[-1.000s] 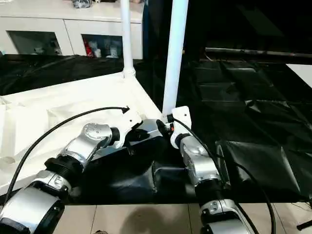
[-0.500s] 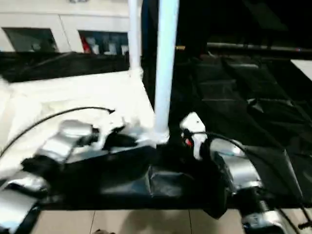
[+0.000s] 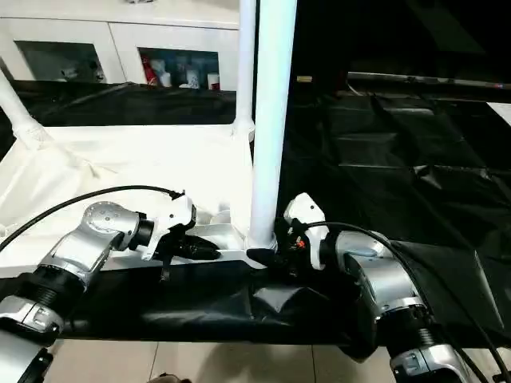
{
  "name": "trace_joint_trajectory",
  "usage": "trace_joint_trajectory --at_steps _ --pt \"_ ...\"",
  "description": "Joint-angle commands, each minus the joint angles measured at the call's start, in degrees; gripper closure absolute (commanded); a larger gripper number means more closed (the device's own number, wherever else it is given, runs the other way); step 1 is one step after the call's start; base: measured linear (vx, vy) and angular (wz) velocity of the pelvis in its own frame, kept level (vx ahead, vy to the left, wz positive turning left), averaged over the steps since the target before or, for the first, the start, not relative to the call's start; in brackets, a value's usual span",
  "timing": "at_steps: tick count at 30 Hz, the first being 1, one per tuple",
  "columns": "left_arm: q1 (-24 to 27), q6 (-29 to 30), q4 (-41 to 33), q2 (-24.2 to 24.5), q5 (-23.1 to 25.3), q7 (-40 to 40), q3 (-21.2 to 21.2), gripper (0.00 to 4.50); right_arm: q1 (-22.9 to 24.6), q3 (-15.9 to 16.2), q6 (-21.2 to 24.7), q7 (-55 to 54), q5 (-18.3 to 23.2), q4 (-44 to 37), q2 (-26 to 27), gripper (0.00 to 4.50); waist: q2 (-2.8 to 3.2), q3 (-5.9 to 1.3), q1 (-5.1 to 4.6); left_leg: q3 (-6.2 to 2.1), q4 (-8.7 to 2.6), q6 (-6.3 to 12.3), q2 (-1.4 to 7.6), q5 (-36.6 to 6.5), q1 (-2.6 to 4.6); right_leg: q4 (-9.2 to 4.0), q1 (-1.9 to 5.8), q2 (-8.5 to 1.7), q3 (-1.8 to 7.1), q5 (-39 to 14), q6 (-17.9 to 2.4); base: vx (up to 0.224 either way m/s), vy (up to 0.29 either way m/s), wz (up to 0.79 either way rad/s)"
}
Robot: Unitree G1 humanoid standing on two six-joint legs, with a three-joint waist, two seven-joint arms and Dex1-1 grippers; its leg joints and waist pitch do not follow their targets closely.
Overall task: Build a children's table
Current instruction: Rotate leg to tighten
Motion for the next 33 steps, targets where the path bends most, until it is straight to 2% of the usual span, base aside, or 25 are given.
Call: trace_joint_trajectory --at_steps 1,9,13,15,17,20,21,22,23,25,26,27,29,30,31,32,33 --pt "0.5 1.0 -1.2 0.0 0.4 -0.5 -1.2 4.5 -0.8 -0.1 0.2 0.1 -0.3 0.0 -0.1 1.07 -0.24 -3.53 0.06 -1.68 -4.03 1.0 3.66 -14.1 1.61 -3.83 2.25 -4.37 2.5 -12.9 -13.2 0.0 0.0 0.0" --pt "1.0 2.1 -1.9 0.4 0.1 -0.7 -1.2 4.5 -0.6 -0.4 0.6 0.6 0.4 -0.1 0.0 1.66 -0.2 -3.59 0.33 -1.66 -3.93 1.12 3.58 -13.5 1.59 -3.78 2.29 -4.29 2.47 -12.5 -13.0 0.0 0.0 0.0" --pt "1.3 3.0 -1.8 0.0 0.0 0.2 -1.0 4.5 -0.1 -0.8 0.8 -0.5 0.6 0.4 0.7 1.73 -0.22 -3.62 0.32 -1.64 -3.9 1.25 3.57 -13.1 1.56 -3.72 2.34 -4.27 2.44 -12.0 -13.2 0.0 0.0 0.0" --pt "0.8 3.4 -0.6 -1.2 0.3 2.5 -0.5 4.5 -0.2 -1.7 0.8 -4.5 -0.3 2.3 2.0 1.74 -0.25 -3.54 0.17 -1.65 -3.92 1.16 3.52 -13.4 1.53 -3.8 2.23 -4.32 2.45 -12.7 -13.3 0.0 0.0 0.0" --pt "0.3 3.7 0.7 -2.3 0.6 4.9 -0.1 4.5 -0.4 -2.3 1.4 -7.6 -0.9 3.7 3.1 1.75 -0.25 -3.31 -0.12 -1.75 -4.07 0.35 3.4 -15.6 1.66 -4.25 2.09 -4.39 2.42 -16.3 -12.8 0.0 0.0 0.0" --pt "-1.8 3.9 5.2 -6.5 2.1 13.2 0.8 4.5 -0.9 -4.1 1.6 -18.2 -2.9 7.8 7.3 1.75 -0.32 -3.0 -0.56 -1.98 -4.28 -1.16 3.28 -18.8 1.99 -5.02 1.68 -4.39 2.41 -22.9 -10.7 0.0 0.0 0.0" --pt "-3.4 4.0 8.1 -9.4 2.9 18.1 1.1 4.5 -1.3 -5.9 2.1 -26.6 -3.6 9.9 10.8 1.75 -0.04 -2.86 -0.94 -2.18 -4.44 -2.07 3.24 -20.4 2.04 -5.21 1.39 -4.41 2.39 -25.1 -10.0 0.0 0.0 0.0" --pt "-4.4 3.9 9.7 -11.1 3.4 20.7 1.1 4.5 -1.6 -6.9 2.3 -31.9 -4.1 10.9 13.0 1.75 -0.13 -2.87 -1.22 -2.37 -4.48 -2.78 3.27 -21.7 2.28 -5.35 1.29 -4.42 2.25 -26.6 -9.6 0.0 0.0 0.0" --pt "-5.9 3.3 12.2 -13.8 4.3 25.3 0.9 4.5 -2.1 -7.9 2.6 -38.2 -4.8 11.9 16.4 1.75 -0.34 -2.91 -1.73 -2.64 -4.52 -3.61 3.07 -23.7 2.43 -5.71 1.22 -4.52 2.17 -29.3 -8.3 0.0 0.0 0.0" --pt "-6.3 3.1 12.8 -14.4 4.6 26.4 0.8 4.5 -2.2 -7.9 2.6 -39.1 -4.9 12.1 17.2 1.75 -0.27 -2.95 -1.73 -2.8 -4.57 -3.64 3.14 -24.5 2.62 -5.9 1.15 -4.57 2.13 -30.0 -7.6 0.0 0.0 0.0" --pt "-6.9 2.1 13.8 -15.3 5.2 27.1 0.2 4.5 -2.8 -7.8 1.5 -41.7 -5.6 12.8 18.9 1.75 -0.02 -2.59 -1.81 -2.62 -4.47 -3.02 2.93 -26.9 3.03 -6.71 0.56 -4.48 2.18 -31.8 -6.9 0.0 0.0 0.0" --pt "-6.9 2.1 13.8 -15.3 5.2 27.0 0.2 4.5 -2.8 -7.7 1.5 -41.7 -5.6 12.8 18.9 1.75 -0.05 -2.39 -1.94 -2.69 -4.31 -2.93 2.77 -28.3 3.3 -7.12 0.32 -4.52 2.0 -33.8 -6.4 0.0 0.0 0.0" --pt "-7.1 1.5 14.1 -15.6 5.6 26.0 -0.4 4.5 -3.4 -6.8 -0.2 -40.3 -5.4 13.0 20.3 1.75 0.44 -2.43 -2.28 -3.34 -4.68 -3.09 2.86 -31.4 3.75 -7.72 0.8 -4.61 1.21 -37.0 -4.6 0.0 0.0 0.0" --pt "-7.2 1.2 14.1 -15.5 5.6 25.6 -0.4 4.5 -3.5 -6.4 -1.2 -39.4 -5.4 12.9 20.4 1.75 0.77 -2.54 -2.35 -3.46 -4.83 -3.14 2.91 -31.5 3.7 -7.69 0.99 -4.58 1.14 -35.8 -4.7 0.0 0.0 0.0" --pt "-7.3 1.0 14.3 -15.3 5.7 25.3 -0.2 4.5 -3.6 -6.6 -1.7 -38.3 -4.8 12.7 20.6 1.75 0.71 -2.59 -2.42 -3.53 -5.01 -3.28 3.02 -31.7 3.57 -7.62 1.11 -4.54 1.09 -34.5 -4.9 0.0 0.0 0.0" --pt "-7.6 0.0 15.0 -14.8 5.9 24.7 0.0 4.5 -3.8 -7.2 -2.6 -37.4 -4.5 12.5 20.6 1.19 0.37 -2.68 -2.49 -3.46 -5.31 -3.18 3.06 -31.2 3.08 -7.22 1.42 -4.54 1.09 -31.0 -5.8 0.0 0.0 0.0" --pt "-7.6 0.0 15.0 -14.8 5.9 24.7 0.0 4.5 -3.8 -7.2 -2.6 -37.4 -4.5 12.5 20.6 1.06 0.42 -2.68 -2.41 -3.4 -5.28 -3.06 3.05 -31.0 3.12 -7.15 1.32 -4.64 1.18 -30.5 -6.1 0.0 0.0 0.0"
